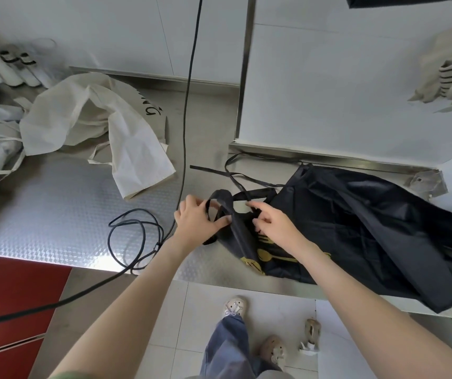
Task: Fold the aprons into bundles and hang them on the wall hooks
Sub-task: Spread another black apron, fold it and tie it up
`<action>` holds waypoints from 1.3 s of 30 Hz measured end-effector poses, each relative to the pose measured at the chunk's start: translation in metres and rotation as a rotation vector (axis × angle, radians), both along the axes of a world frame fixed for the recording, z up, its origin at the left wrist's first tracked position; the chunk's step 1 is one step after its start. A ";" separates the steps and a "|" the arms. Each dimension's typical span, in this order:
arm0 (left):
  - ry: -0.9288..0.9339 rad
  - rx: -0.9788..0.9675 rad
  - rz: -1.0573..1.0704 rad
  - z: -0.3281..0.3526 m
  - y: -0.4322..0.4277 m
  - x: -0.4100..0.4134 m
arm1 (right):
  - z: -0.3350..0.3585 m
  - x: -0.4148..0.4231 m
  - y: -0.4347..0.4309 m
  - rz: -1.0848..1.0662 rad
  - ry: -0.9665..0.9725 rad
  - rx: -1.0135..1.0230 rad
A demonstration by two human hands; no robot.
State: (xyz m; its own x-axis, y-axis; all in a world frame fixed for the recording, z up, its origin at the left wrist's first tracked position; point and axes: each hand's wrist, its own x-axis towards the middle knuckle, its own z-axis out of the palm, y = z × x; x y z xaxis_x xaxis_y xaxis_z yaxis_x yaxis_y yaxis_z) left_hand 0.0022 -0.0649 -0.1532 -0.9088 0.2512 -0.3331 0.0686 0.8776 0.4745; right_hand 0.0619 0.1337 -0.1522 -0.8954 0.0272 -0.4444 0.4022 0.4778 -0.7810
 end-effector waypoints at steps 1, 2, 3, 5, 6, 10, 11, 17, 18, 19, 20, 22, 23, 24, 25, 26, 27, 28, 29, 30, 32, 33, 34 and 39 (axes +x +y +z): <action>-0.119 0.141 -0.012 0.001 0.002 0.000 | 0.003 -0.003 -0.003 0.029 -0.009 -0.022; -0.279 0.326 -0.014 0.002 0.005 0.000 | 0.007 -0.007 -0.007 0.054 -0.027 -0.040; -0.446 0.482 -0.001 0.005 0.008 0.003 | 0.010 -0.009 -0.010 0.074 -0.055 -0.051; -0.563 0.570 0.029 0.008 0.011 0.006 | 0.015 -0.013 -0.015 0.088 -0.103 -0.041; -0.545 0.556 0.049 0.008 0.012 0.006 | 0.015 -0.014 -0.016 0.085 -0.116 -0.036; -0.455 0.556 0.135 0.011 0.014 0.003 | 0.013 -0.014 -0.017 0.088 -0.139 -0.047; -0.467 0.599 0.158 0.013 0.013 0.002 | 0.012 -0.015 -0.017 0.071 -0.143 -0.063; -0.496 0.821 0.229 0.020 0.002 -0.001 | 0.014 -0.012 -0.009 -0.090 -0.052 -0.186; -0.507 0.847 0.228 0.020 -0.002 -0.002 | 0.014 -0.010 -0.006 -0.115 -0.039 -0.203; -0.522 0.867 0.211 0.020 -0.006 -0.004 | 0.013 -0.009 -0.003 -0.132 -0.034 -0.209; -0.545 0.883 0.185 0.021 -0.010 -0.006 | 0.013 -0.008 -0.001 -0.145 -0.034 -0.205; -0.620 0.894 0.125 0.025 -0.016 -0.010 | 0.012 -0.006 0.002 -0.154 -0.035 -0.187; -0.654 0.877 0.088 0.027 -0.018 -0.012 | 0.012 -0.006 0.002 -0.154 -0.034 -0.180; -0.679 0.833 0.056 0.030 -0.020 -0.014 | 0.011 -0.006 0.003 -0.148 -0.037 -0.174; -0.691 0.781 0.033 0.034 -0.021 -0.015 | 0.009 -0.006 0.003 -0.131 -0.048 -0.165; -0.696 0.732 0.027 0.036 -0.022 -0.016 | 0.006 -0.005 0.004 -0.100 -0.071 -0.155; -0.701 0.692 0.026 0.035 -0.024 -0.019 | 0.002 -0.005 0.005 -0.050 -0.106 -0.137; -0.707 0.650 0.020 0.034 -0.028 -0.021 | -0.002 -0.005 0.006 0.012 -0.141 -0.107; -0.710 0.578 0.009 0.034 -0.033 -0.023 | -0.006 -0.005 0.006 0.074 -0.168 -0.062; -0.703 0.474 -0.018 0.033 -0.038 -0.026 | -0.011 -0.006 0.006 0.122 -0.186 -0.009; -0.662 0.126 -0.069 0.031 -0.051 -0.030 | -0.019 -0.005 0.007 0.164 -0.193 0.094; -0.634 -0.058 -0.085 0.033 -0.056 -0.029 | -0.021 -0.006 0.007 0.169 -0.189 0.134; -0.604 -0.194 -0.093 0.036 -0.059 -0.027 | -0.023 -0.006 0.005 0.169 -0.185 0.159; -0.671 -0.294 -0.105 0.033 -0.064 -0.025 | -0.026 -0.010 -0.003 0.155 -0.086 0.281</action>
State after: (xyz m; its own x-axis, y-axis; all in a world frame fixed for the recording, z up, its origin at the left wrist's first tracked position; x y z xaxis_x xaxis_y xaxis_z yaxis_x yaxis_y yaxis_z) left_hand -0.0227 -0.1291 -0.1199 -0.4621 0.1406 -0.8756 -0.0625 0.9797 0.1903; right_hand 0.0524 0.1312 -0.1787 -0.8582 0.0253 -0.5127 0.3661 0.7303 -0.5767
